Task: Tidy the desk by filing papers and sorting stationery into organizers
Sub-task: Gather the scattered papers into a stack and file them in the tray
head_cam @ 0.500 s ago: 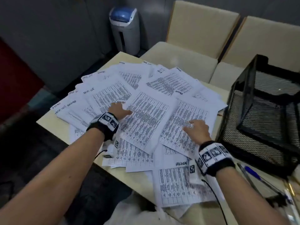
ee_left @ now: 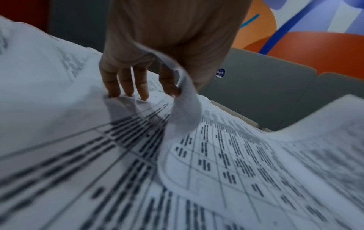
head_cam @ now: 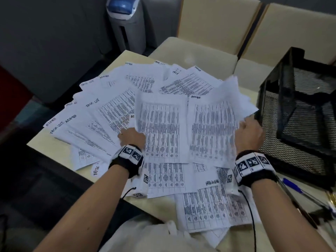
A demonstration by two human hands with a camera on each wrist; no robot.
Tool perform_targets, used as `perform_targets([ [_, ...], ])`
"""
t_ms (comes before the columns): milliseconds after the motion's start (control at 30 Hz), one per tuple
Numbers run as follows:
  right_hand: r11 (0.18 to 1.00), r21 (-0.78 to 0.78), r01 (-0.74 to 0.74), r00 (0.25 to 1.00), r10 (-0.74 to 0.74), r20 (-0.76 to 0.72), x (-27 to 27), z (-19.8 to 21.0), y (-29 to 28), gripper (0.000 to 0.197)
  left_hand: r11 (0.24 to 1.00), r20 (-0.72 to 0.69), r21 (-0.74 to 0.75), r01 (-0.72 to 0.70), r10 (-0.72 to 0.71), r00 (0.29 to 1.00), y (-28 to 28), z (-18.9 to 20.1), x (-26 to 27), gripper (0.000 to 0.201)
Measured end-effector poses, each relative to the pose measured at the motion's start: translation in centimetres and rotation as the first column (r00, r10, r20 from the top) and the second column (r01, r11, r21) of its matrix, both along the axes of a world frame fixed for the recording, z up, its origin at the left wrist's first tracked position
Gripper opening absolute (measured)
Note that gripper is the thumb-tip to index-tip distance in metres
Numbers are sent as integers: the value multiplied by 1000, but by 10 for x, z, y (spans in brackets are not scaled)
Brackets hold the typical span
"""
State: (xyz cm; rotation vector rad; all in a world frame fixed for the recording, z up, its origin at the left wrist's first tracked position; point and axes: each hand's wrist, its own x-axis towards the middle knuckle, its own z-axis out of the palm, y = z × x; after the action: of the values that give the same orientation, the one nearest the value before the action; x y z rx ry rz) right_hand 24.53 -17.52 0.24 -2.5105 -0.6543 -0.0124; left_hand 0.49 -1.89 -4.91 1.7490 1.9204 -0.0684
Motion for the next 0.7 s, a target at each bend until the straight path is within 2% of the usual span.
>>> perform_targets([
  [67, 961, 276, -21, 993, -11, 116, 1, 31, 2, 22, 998, 21, 1, -63, 63, 998, -6, -2, -6, 42],
  [133, 826, 564, 3, 981, -112, 160, 7, 62, 5, 22, 996, 58, -10, -92, 92, 994, -12, -4, -9, 57],
  [200, 714, 700, 29, 981, -155, 118, 17, 74, 9, 19, 995, 120, -18, -99, 101, 988, -14, -5, -10, 69],
  [233, 718, 695, 43, 986, -141, 84, 19, 73, 12, 21, 994, 146, -34, -100, 104, 984, -11, -6, -10, 72],
  [267, 763, 644, 55, 993, -111, 48, 18, 68, 16, 23, 994, 173, -62, -95, 105, 979, -9, -7, -10, 73],
  [333, 896, 443, 39, 999, -23, -40, 5, 45, 24, 20, 990, 191, -111, -83, 103, 976, -2, -9, -11, 66],
  [400, 972, 230, -41, 983, 80, -164, -15, 14, 29, 15, 987, 195, -119, -111, 133, 972, 4, -8, -13, 59],
  [500, 982, 50, -180, 915, 186, -357, -45, -31, 33, 16, 969, 211, -194, -154, 195, 958, 11, -5, -15, 74],
  [567, 979, 17, -204, 861, 188, -472, -68, -45, 39, 7, 959, 232, -250, -131, 191, 954, 10, -3, -11, 82],
  [633, 978, 47, -204, 786, 193, -587, -88, -46, 44, 36, 961, 224, -262, -88, 149, 963, 5, -6, -2, 83],
  [667, 973, 55, -226, 757, 211, -618, -95, -45, 46, 45, 965, 193, -255, -67, 119, 974, 2, -7, 2, 80],
  [700, 959, 31, -281, 748, 240, -618, -100, -41, 47, 45, 968, 147, -246, -48, 86, 985, 2, -8, 5, 76],
])
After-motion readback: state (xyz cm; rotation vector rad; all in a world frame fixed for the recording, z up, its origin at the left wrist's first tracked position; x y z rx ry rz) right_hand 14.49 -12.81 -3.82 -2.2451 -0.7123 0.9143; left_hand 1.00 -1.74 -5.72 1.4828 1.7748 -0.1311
